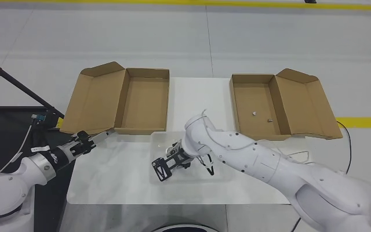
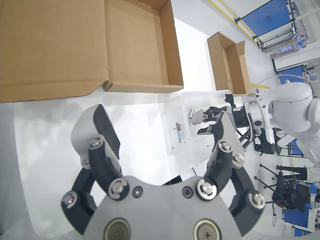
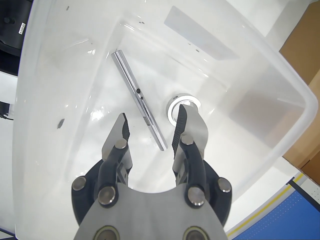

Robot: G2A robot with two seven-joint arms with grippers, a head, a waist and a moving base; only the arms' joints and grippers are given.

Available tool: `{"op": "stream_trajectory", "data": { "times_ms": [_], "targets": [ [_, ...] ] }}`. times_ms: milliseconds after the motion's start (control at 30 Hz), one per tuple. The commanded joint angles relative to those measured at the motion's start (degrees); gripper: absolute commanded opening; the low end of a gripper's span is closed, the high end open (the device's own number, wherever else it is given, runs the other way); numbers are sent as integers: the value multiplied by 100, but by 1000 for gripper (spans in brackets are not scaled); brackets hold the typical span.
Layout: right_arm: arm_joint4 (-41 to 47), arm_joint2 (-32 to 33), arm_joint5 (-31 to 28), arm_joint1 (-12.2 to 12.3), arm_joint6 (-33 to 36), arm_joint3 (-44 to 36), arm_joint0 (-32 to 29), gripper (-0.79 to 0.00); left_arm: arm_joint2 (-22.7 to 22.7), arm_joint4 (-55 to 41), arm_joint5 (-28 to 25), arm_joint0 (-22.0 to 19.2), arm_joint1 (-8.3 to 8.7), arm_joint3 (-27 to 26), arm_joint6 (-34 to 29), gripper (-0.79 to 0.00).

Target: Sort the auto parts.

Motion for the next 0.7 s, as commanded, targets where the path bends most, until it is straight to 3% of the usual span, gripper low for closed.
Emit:
{"op": "stream_trajectory", "data": {
  "times_ms": [0, 300, 667],
  "targets": [
    [20, 0, 0, -23, 1, 33, -24, -360, 0, 0, 0, 0, 0, 0, 0, 0],
    [40, 0, 0, -119, 1, 192, -121, -406, 0, 0, 0, 0, 0, 0, 0, 0],
    [-16, 0, 0, -213, 1, 560, -183, -403, 0, 0, 0, 0, 0, 0, 0, 0]
  ]
}}
